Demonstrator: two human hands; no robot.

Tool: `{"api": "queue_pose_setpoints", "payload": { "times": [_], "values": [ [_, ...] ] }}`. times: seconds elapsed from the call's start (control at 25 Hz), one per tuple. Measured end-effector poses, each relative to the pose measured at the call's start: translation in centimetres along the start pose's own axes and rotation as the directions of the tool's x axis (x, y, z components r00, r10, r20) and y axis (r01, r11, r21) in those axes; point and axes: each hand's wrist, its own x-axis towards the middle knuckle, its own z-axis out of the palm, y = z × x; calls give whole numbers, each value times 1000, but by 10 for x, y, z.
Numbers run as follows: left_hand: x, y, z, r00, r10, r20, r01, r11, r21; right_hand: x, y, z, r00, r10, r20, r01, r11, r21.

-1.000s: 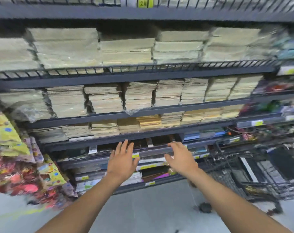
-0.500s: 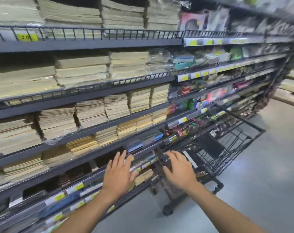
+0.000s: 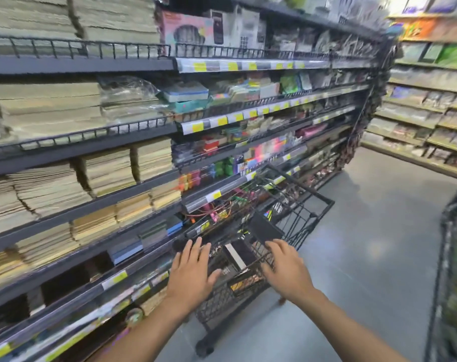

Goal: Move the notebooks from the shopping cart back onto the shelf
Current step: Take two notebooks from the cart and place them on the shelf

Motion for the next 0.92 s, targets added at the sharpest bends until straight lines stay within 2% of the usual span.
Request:
{"api": "queue_pose_setpoints", "payload": {
  "times": [0.16, 0.4, 0.68, 0.92],
  "values": [
    [53, 26, 20, 1000, 5, 29, -5, 1000, -16, 35, 41, 0, 999, 34, 16, -34, 999, 4],
    [152, 22, 56, 997, -19, 69, 21, 999, -33, 121, 72, 18, 998, 53, 45, -53, 999, -5],
    [273, -9, 87, 985, -30, 168, 45, 995, -91, 260, 89, 42, 979, 63, 195, -54, 997, -50],
    [333, -23, 135, 943, -98, 318, 171, 962, -211, 325, 104, 73, 945, 53, 323, -29, 996, -79]
  ]
}}
